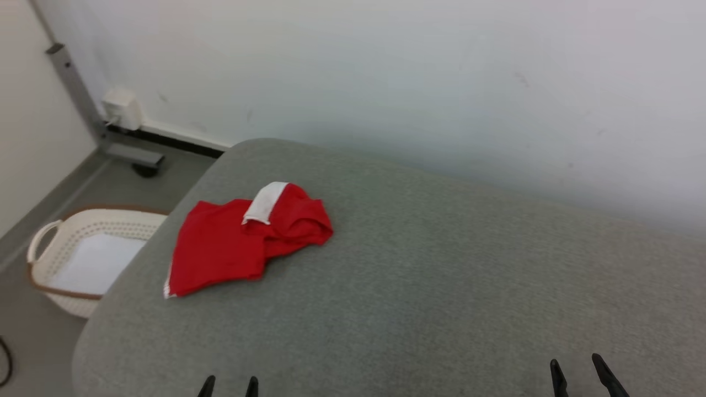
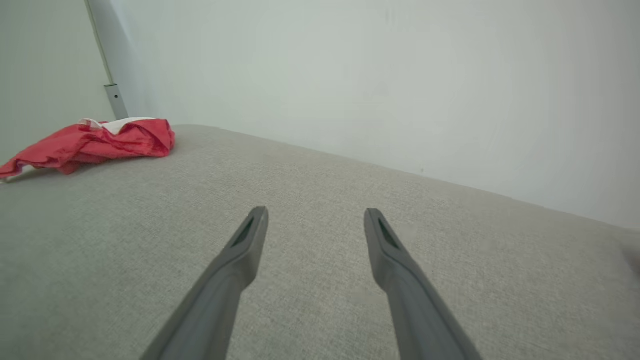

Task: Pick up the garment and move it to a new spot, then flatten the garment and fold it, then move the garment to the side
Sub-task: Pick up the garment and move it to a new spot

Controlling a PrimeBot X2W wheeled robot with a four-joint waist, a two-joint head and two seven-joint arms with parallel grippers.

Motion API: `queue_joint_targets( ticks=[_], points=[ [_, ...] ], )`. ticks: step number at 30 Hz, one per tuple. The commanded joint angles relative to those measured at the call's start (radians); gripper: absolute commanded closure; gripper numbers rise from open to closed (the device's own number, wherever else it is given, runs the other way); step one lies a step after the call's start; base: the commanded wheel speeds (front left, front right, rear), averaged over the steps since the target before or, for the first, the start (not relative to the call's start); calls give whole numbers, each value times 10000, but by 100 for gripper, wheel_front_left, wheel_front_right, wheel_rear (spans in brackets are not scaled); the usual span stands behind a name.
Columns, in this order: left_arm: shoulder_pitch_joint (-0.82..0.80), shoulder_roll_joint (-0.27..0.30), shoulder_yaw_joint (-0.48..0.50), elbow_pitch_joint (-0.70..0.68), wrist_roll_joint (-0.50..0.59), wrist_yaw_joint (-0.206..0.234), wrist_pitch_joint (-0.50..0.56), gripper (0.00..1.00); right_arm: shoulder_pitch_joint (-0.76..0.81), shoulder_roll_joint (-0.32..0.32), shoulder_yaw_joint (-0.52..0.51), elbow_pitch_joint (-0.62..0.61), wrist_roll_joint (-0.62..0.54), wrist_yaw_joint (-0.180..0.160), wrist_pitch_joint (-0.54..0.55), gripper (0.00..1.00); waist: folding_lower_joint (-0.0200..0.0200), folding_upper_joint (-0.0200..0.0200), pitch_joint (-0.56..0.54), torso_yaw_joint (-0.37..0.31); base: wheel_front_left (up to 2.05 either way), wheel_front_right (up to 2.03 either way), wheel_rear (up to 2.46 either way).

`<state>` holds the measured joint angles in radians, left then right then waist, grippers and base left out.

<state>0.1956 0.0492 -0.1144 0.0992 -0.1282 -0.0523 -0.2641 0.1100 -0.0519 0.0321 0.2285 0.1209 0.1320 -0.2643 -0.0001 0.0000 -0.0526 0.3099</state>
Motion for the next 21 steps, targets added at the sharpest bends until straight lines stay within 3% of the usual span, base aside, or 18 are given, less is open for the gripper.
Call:
queue_joint_targets(
  ticks=[1, 6, 13, 21],
  points=[
    [135, 31, 33, -54, -15, -4, 0, 0, -111, 9, 57, 34, 44, -26, 4, 0, 1, 0, 35, 1082, 0, 0, 0],
    [80, 33, 328, -264, -146, -1, 0, 0, -295, 5, 172, 74, -35, -26, 6, 0, 1, 0, 200, 1265, 0, 0, 0],
    [-1041, 191, 1153, -437, -341, -408, 0, 0, -874, -400, 326, -8, -366, -26, 4, 0, 1, 0, 1381, 538, 0, 0, 0],
    [-4453, 1566, 1802, 777, -1593, -767, 134, 0, -2122, -1628, 20, -448, -728, -26, 6, 0, 1, 0, 3923, -181, 0, 0, 0]
  ],
)
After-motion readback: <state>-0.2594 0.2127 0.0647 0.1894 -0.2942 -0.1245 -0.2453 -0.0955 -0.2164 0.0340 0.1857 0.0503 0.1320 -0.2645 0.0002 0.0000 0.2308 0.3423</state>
